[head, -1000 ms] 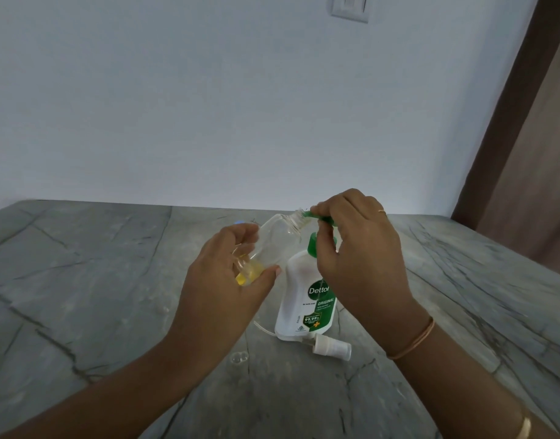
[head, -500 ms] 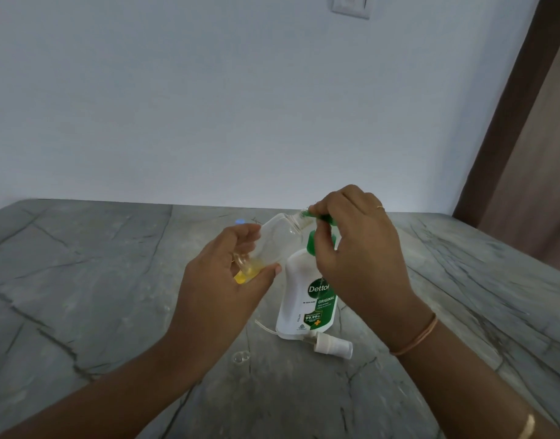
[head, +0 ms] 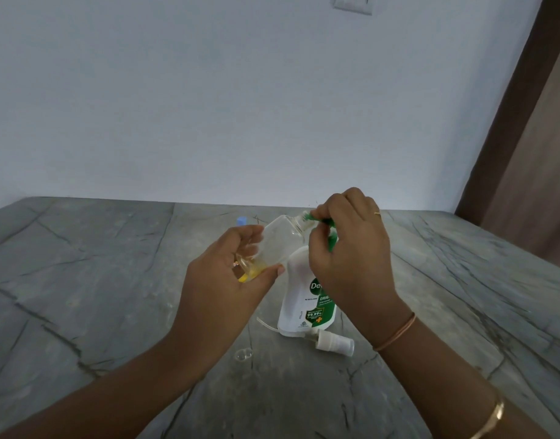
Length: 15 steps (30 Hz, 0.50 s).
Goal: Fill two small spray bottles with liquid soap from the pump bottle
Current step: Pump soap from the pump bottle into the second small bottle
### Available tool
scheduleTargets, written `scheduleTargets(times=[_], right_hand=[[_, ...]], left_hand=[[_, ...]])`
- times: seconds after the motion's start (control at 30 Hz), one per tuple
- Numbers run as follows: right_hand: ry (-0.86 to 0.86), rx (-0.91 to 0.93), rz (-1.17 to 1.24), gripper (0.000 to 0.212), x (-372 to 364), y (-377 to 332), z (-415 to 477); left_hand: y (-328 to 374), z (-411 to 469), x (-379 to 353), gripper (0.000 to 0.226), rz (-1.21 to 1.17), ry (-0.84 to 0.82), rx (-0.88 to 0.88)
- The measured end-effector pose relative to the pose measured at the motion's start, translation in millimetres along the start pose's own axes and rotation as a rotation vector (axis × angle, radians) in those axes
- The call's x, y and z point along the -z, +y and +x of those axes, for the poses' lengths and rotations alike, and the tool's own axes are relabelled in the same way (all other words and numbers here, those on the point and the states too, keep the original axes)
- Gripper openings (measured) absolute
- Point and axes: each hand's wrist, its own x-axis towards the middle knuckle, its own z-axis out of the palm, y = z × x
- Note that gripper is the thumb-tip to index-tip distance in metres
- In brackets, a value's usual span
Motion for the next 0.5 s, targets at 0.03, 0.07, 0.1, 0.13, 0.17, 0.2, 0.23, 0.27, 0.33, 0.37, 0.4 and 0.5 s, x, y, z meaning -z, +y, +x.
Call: scheduleTargets(times=[0.03, 0.07, 0.1, 0.13, 0.17, 0.2, 0.23, 0.27, 0.33, 0.37, 0.4, 0.5], right_hand=[[-0.005, -0.003, -0.004, 0.01, 0, -1, 0], [-0.014, -0.004, -0.008, 0.01, 1, -2, 1], [-0.028, -0.002, -0.012, 0.01, 3, -2, 2], [-0.045, 0.001, -0.013, 0.011, 6, -2, 4], [-0.063, 0.006, -0.012, 0.011, 9, -2, 7], [-0.077, 0.013, -0.008, 0.011, 13, -3, 10], [-0.088, 0.022, -0.004, 0.01, 16, -3, 12], [-0.097, 0.03, -0.004, 0.01, 18, -4, 14], [-0.112, 0.036, -0.02, 0.01, 19, -4, 16], [-0.116, 0.029, -0.026, 0.01, 18, -4, 17], [-0.113, 0.018, -0.027, 0.01, 17, -4, 17], [-0.075, -0.006, -0.027, 0.008, 12, -2, 13]], left_hand=[[0, 0, 1, 0.047, -0.004, 0.004, 0.001], [1, 0, 1, 0.047, -0.007, 0.009, 0.001], [1, 0, 1, 0.047, -0.009, 0.013, -0.002], [2, 0, 1, 0.047, -0.015, 0.016, -0.004], [3, 0, 2, 0.047, -0.023, 0.02, -0.006], [3, 0, 2, 0.047, -0.035, 0.025, -0.005], [4, 0, 2, 0.047, -0.046, 0.027, -0.005], [4, 0, 2, 0.048, -0.05, 0.027, -0.005], [4, 0, 2, 0.05, -0.042, 0.024, -0.007], [4, 0, 2, 0.05, -0.039, 0.025, -0.008], [4, 0, 1, 0.05, -0.039, 0.027, -0.007], [3, -1, 1, 0.051, -0.051, 0.036, 0.007]])
